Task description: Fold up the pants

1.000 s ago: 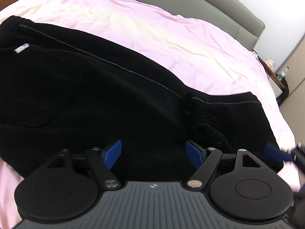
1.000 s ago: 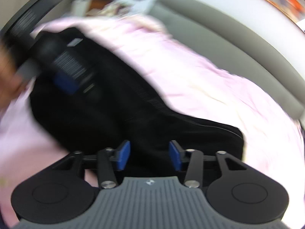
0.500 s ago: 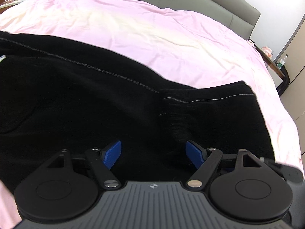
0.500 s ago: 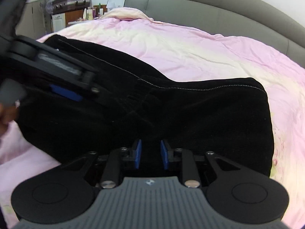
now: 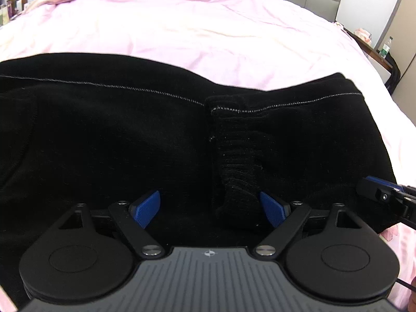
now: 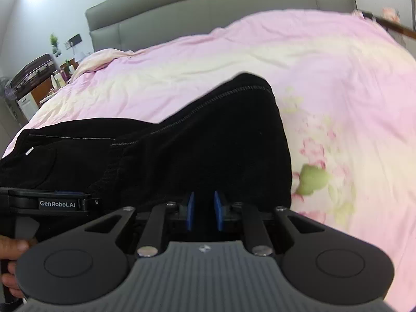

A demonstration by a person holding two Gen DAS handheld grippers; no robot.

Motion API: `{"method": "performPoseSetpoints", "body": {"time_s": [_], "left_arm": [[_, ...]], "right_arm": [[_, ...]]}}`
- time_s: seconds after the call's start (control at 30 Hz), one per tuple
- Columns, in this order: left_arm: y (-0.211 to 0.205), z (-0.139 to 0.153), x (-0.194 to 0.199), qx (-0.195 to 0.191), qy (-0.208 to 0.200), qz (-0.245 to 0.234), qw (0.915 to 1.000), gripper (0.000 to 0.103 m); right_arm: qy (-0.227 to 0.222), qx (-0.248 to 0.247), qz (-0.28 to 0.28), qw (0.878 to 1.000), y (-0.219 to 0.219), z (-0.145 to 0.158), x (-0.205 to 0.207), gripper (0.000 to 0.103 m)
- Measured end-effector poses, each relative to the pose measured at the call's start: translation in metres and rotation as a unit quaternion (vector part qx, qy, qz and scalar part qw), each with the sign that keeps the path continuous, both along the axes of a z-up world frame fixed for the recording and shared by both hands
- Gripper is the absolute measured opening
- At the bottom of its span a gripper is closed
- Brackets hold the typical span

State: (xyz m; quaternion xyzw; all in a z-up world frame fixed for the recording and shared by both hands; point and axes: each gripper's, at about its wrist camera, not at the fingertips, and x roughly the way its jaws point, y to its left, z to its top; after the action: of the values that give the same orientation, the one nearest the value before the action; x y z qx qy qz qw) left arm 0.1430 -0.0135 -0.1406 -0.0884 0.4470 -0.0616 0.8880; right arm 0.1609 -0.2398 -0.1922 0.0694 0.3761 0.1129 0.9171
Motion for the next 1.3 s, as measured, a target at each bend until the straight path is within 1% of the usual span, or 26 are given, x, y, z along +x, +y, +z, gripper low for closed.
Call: {"method": "performPoseSetpoints", "body": {"time_s": [0.03, 0.07, 0.13, 0.17, 0.2, 0.23, 0.27, 0.33, 0.4, 0.43, 0.47, 0.53, 0.6, 0.7, 0.77, 0.8, 0.87, 1.0, 1.03, 1.1, 1.17, 1.2, 1.23, 1.27, 1.3], "left_arm": [[0.003, 0.005, -0.005, -0.006, -0.004, 0.004, 1.0000, 0.101], [0.008, 0.011, -0.009, -0.016, -0.012, 0.008, 0.9998, 0.101], [0.022, 0.023, -0.019, -0.045, -0.032, 0.020, 0.9983, 0.101], [0.032, 0.029, -0.026, -0.041, -0.042, 0.041, 0.9974, 0.101], [0.045, 0.035, -0.034, -0.028, -0.053, 0.071, 0.9957, 0.101], [0.062, 0.041, -0.038, -0.020, -0.062, 0.101, 0.9928, 0.101], [0.081, 0.046, -0.043, -0.023, -0.071, 0.125, 0.9893, 0.101], [0.124, 0.052, -0.051, -0.040, -0.086, 0.173, 0.9803, 0.101], [0.166, 0.055, -0.058, -0.036, -0.082, 0.224, 0.9706, 0.101], [0.186, 0.055, -0.061, -0.029, -0.078, 0.250, 0.9646, 0.101], [0.208, 0.055, -0.067, -0.023, -0.074, 0.280, 0.9568, 0.101], [0.244, 0.054, -0.075, -0.023, -0.063, 0.327, 0.9427, 0.101], [0.283, 0.052, -0.090, -0.038, -0.057, 0.362, 0.9295, 0.101], [0.326, 0.040, -0.099, -0.077, -0.044, 0.399, 0.9124, 0.101], [0.342, 0.029, -0.097, -0.112, -0.038, 0.413, 0.9032, 0.101], [0.348, 0.025, -0.095, -0.129, -0.039, 0.415, 0.8999, 0.101], [0.357, 0.013, -0.087, -0.155, -0.037, 0.410, 0.8982, 0.101], [0.372, -0.008, -0.070, -0.210, -0.023, 0.385, 0.8983, 0.101], [0.375, -0.012, -0.066, -0.220, -0.025, 0.382, 0.8971, 0.101], [0.381, -0.017, -0.059, -0.245, -0.035, 0.378, 0.8921, 0.101], [0.386, -0.020, -0.054, -0.275, -0.048, 0.368, 0.8872, 0.088], [0.389, -0.021, -0.051, -0.283, -0.048, 0.361, 0.8870, 0.078], [0.390, -0.022, -0.050, -0.282, -0.048, 0.359, 0.8884, 0.067], [0.390, -0.023, -0.049, -0.279, -0.052, 0.355, 0.8906, 0.059], [0.391, -0.025, -0.050, -0.281, -0.056, 0.350, 0.8917, 0.052]], "right_arm": [[-0.018, -0.009, 0.009, 1.000, 0.002, 0.004, -0.005, 0.017], [-0.035, -0.016, 0.019, 0.999, 0.006, 0.007, -0.009, 0.022], [-0.065, -0.025, 0.043, 0.997, 0.007, 0.015, -0.020, 0.023], [-0.075, -0.030, 0.056, 0.995, 0.012, 0.015, -0.022, 0.023], [-0.086, -0.034, 0.071, 0.993, 0.017, 0.014, -0.024, 0.023], [-0.096, -0.039, 0.086, 0.991, 0.023, 0.015, -0.024, 0.024], [-0.106, -0.047, 0.103, 0.988, 0.031, 0.016, -0.025, 0.025], [-0.116, -0.063, 0.136, 0.982, 0.046, 0.014, -0.030, 0.025], [-0.118, -0.070, 0.159, 0.978, 0.057, 0.012, -0.036, 0.025], [-0.118, -0.072, 0.167, 0.976, 0.061, 0.012, -0.037, 0.025], [-0.118, -0.073, 0.175, 0.975, 0.067, 0.014, -0.040, 0.025], [-0.122, -0.069, 0.192, 0.971, 0.082, 0.018, -0.043, 0.026], [-0.126, -0.065, 0.213, 0.967, 0.102, 0.022, -0.046, 0.035], [-0.118, -0.054, 0.236, 0.963, 0.144, 0.024, -0.045, 0.037], [-0.100, -0.057, 0.241, 0.964, 0.180, 0.021, -0.038, 0.037], [-0.092, -0.057, 0.243, 0.964, 0.197, 0.020, -0.034, 0.037], [-0.076, -0.053, 0.254, 0.963, 0.232, 0.018, -0.025, 0.037], [-0.068, -0.060, 0.282, 0.955, 0.292, 0.016, -0.008, 0.036], [-0.068, -0.064, 0.288, 0.953, 0.306, 0.016, -0.006, 0.036], [-0.064, -0.068, 0.301, 0.949, 0.329, 0.016, 0.002, 0.035], [-0.059, -0.071, 0.307, 0.947, 0.347, 0.015, 0.009, 0.035], [-0.058, -0.074, 0.307, 0.947, 0.354, 0.013, 0.013, 0.035], [-0.057, -0.075, 0.306, 0.947, 0.361, 0.011, 0.016, 0.035], [-0.053, -0.076, 0.305, 0.948, 0.366, 0.007, 0.019, 0.035], [-0.046, -0.079, 0.305, 0.948, 0.372, 0.001, 0.022, 0.032]]}}
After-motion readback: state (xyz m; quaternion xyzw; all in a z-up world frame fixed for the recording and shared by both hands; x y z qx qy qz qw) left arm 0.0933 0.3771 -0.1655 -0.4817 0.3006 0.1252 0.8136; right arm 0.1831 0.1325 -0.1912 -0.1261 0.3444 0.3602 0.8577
